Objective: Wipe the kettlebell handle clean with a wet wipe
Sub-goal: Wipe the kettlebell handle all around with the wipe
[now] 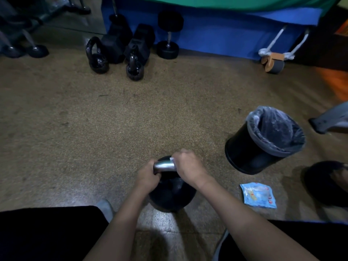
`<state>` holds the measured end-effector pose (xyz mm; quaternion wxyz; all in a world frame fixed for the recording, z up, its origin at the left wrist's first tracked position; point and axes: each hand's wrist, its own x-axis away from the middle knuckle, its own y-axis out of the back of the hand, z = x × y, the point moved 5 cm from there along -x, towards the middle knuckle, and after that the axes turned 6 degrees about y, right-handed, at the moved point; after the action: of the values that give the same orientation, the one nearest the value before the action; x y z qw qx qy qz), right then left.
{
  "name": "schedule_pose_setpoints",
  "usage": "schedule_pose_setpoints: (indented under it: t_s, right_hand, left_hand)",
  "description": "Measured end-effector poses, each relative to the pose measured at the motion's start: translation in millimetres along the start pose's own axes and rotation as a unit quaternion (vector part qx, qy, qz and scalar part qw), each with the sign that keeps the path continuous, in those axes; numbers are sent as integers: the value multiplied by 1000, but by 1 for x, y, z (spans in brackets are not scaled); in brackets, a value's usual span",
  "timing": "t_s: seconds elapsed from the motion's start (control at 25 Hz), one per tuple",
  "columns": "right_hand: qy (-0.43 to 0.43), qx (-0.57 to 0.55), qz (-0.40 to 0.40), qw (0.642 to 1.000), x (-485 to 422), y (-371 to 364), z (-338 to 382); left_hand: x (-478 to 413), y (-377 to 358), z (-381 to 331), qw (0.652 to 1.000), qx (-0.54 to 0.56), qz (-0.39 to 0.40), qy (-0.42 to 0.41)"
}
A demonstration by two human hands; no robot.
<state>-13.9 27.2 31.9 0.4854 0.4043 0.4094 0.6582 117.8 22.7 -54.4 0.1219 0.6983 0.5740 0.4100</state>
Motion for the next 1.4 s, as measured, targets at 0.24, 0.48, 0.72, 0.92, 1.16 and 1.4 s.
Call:
schedule_pose_setpoints:
  t_s: [0.24, 0.48, 0.72, 0.92, 1.16, 1.4]
  right_hand:
    - [8, -2, 45, 999, 7, -2, 1]
    - [32, 3, 15, 999, 12, -10, 9]
    - [15, -11, -29, 999, 10, -7, 6]
    - [11, -26, -71, 997, 21, -11, -5]
    - [24, 24, -104, 994, 30, -16, 2]
    - [45, 15, -153, 987, 28, -17, 9]
  left_hand:
    - [1, -1, -1, 1000, 5, -12, -6]
    - [0, -2, -1, 999, 29, -2, -14]
    - [0, -4, 0, 999, 42, 0, -12]
    - [2, -3, -1, 999, 43, -6, -10]
    - [4, -4, -2, 998, 65, 9, -10]
    - [3, -6, 0, 997, 74, 12, -5]
